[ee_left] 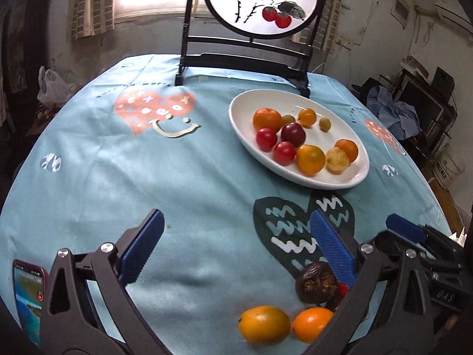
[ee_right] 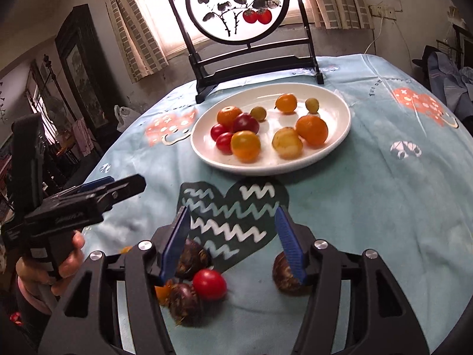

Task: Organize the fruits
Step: 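Move both open tools back to the remaining fruits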

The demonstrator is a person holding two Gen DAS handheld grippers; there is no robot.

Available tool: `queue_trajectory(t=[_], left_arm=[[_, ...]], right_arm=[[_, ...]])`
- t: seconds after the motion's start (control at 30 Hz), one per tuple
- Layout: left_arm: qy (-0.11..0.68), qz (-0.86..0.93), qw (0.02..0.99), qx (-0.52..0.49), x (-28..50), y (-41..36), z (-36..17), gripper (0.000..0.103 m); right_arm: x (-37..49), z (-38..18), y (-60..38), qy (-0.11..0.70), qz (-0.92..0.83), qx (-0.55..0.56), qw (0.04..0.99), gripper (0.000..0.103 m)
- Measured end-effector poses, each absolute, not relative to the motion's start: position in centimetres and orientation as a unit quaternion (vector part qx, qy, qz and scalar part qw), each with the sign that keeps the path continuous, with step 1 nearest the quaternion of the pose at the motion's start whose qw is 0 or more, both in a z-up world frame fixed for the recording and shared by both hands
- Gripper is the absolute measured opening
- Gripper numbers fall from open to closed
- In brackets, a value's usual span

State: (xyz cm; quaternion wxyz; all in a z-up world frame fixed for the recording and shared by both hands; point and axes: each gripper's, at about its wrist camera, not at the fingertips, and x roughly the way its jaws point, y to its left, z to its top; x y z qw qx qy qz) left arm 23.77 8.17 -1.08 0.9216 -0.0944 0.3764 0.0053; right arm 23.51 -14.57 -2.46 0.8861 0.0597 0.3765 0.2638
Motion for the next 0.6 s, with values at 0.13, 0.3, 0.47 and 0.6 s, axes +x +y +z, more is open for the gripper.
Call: queue_trajectory(t=[0.13,0.3,0.47,0.6], left_arm=[[0.376,0.041,0.922,-0.09,23.4,9.2,-1.3,0.101],[0.37,0.052,0.922,-0.101,22.8,10.2,-1.0,0.101],[0.366,0.042,0.923,-0.111,22.3,10.4,-0.6,0.101],[0.357,0.039,0.928,-0.095,21.7,9.9,-0.4,0.101]], right_arm=[[21.2,-3.0,-13.9,0.389,0.305,0.058,0.867,0.06],[18.1,-3.9,-13.3,0.408,0.328,0.049,0.85,0.06],[16.2,-4.7,-12.5,0.421,0.32,0.019,0.848,0.058],[16.8,-5.3,-12.9,0.436,0.31,0.036,0.844,0.046]])
